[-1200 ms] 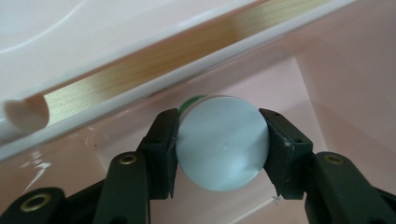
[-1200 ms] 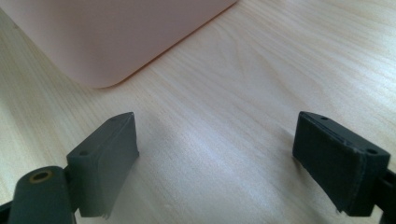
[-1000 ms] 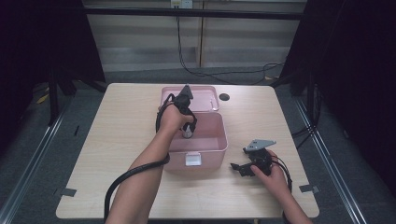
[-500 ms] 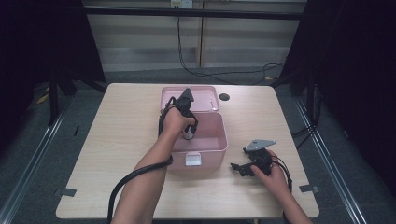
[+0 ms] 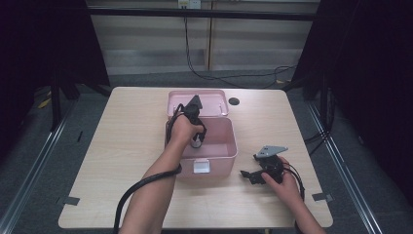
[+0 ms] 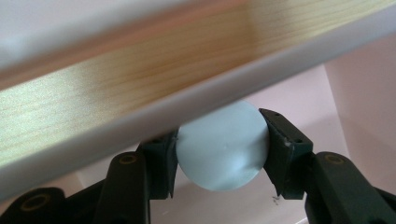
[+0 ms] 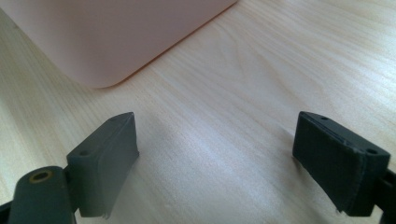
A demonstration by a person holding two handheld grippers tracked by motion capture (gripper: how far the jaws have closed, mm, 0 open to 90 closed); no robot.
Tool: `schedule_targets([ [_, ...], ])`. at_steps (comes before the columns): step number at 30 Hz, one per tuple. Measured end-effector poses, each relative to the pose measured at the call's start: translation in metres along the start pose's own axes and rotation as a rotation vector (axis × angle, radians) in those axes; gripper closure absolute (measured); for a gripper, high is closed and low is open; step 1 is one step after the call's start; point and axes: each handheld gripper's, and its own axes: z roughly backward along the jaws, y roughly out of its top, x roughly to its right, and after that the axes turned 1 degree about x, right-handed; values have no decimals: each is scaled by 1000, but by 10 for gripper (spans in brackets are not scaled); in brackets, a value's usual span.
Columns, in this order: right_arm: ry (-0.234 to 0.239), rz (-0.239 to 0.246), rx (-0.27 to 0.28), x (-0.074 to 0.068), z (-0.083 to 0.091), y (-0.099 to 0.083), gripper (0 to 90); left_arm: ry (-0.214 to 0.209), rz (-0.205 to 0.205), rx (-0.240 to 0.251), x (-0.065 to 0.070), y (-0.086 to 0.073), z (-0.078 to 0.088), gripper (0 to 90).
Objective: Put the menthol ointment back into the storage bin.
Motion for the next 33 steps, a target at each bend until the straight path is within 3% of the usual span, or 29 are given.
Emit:
schedule_targets([
  [33, 0, 0, 0, 0, 0, 0, 133, 13, -32, 22, 2, -2, -12, 500],
])
